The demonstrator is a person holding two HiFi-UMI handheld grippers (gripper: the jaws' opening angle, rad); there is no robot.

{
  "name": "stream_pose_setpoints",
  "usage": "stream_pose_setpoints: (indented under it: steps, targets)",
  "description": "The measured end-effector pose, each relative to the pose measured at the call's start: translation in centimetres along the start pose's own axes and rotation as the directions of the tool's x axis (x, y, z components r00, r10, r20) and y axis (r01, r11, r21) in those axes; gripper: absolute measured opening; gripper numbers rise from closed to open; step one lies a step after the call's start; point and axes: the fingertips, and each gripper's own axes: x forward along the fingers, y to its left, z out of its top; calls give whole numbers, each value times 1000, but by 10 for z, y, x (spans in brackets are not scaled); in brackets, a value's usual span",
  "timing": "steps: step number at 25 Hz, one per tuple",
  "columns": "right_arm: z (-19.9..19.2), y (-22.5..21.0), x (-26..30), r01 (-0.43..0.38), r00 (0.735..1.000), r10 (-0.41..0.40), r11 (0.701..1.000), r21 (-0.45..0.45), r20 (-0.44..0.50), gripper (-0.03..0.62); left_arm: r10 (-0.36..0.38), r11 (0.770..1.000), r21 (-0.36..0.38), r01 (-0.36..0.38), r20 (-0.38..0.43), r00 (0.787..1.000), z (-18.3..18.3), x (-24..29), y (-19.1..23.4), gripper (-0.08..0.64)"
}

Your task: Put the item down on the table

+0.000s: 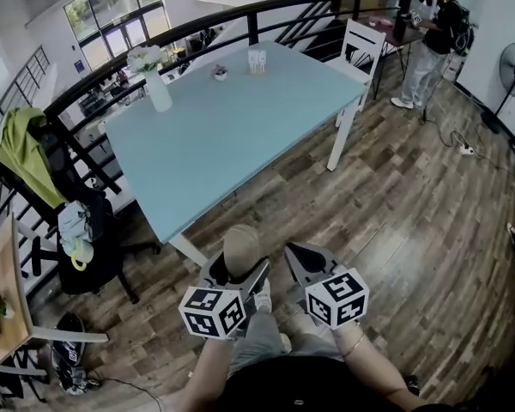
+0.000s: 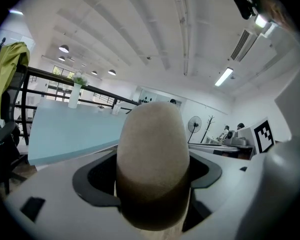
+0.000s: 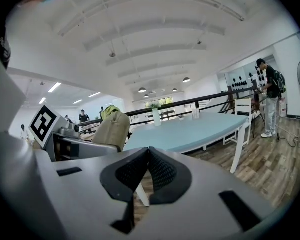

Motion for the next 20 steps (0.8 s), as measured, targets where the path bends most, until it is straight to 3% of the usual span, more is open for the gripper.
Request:
stream_pose_setpoints:
  steps: [20]
  targets:
    - [108, -98, 199, 101, 994, -99, 994, -32, 46, 5, -101, 994, 43, 101, 3, 995, 132, 161, 138, 396]
